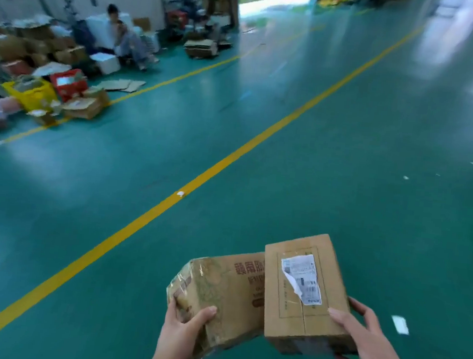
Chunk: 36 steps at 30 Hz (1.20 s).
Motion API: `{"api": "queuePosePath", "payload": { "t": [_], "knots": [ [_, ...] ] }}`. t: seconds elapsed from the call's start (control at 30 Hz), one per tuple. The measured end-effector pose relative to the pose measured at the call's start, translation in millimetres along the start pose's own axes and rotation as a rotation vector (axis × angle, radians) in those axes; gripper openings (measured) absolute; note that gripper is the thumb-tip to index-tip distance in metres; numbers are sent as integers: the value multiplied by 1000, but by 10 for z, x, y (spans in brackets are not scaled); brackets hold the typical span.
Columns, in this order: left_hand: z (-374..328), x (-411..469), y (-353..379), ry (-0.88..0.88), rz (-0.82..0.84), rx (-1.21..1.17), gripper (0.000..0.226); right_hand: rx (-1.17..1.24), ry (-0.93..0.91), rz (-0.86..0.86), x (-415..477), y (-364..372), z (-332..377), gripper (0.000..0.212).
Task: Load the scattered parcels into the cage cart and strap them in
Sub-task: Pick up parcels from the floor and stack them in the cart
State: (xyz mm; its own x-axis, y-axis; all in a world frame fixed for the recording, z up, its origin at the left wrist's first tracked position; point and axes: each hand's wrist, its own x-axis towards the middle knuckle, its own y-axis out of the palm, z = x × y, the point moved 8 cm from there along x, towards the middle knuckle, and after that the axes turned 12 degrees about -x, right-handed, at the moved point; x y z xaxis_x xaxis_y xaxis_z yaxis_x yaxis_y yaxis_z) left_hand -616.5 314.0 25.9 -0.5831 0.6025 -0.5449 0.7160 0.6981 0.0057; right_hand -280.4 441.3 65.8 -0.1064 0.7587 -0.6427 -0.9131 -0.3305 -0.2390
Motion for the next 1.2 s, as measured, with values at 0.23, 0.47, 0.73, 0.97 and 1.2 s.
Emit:
{"api": "queuePosePath", "payload": {
  "t": [0.23,0.47,0.73,0.97,1.2],
  "knots": [
    [67,-412,1788,12,304,150,89,241,-18,-231,-297,-1583,-725,46],
    [761,-1010,3834,-127,501,282,98,630,95,-333,-438,-3457,-1757,45],
    [1490,-1920,5767,-250,652,364,59,959,155,-586,-957,-5252,-2827,27],
    [1986,-2762,6979,-388,795,482,44,1232,182,-781,-1417,-5923,-3643,30],
    [2789,-3412,7967,-550,861,677,59,1345,321,-981,-1885,-6022,-4508,35]
  ]
}}
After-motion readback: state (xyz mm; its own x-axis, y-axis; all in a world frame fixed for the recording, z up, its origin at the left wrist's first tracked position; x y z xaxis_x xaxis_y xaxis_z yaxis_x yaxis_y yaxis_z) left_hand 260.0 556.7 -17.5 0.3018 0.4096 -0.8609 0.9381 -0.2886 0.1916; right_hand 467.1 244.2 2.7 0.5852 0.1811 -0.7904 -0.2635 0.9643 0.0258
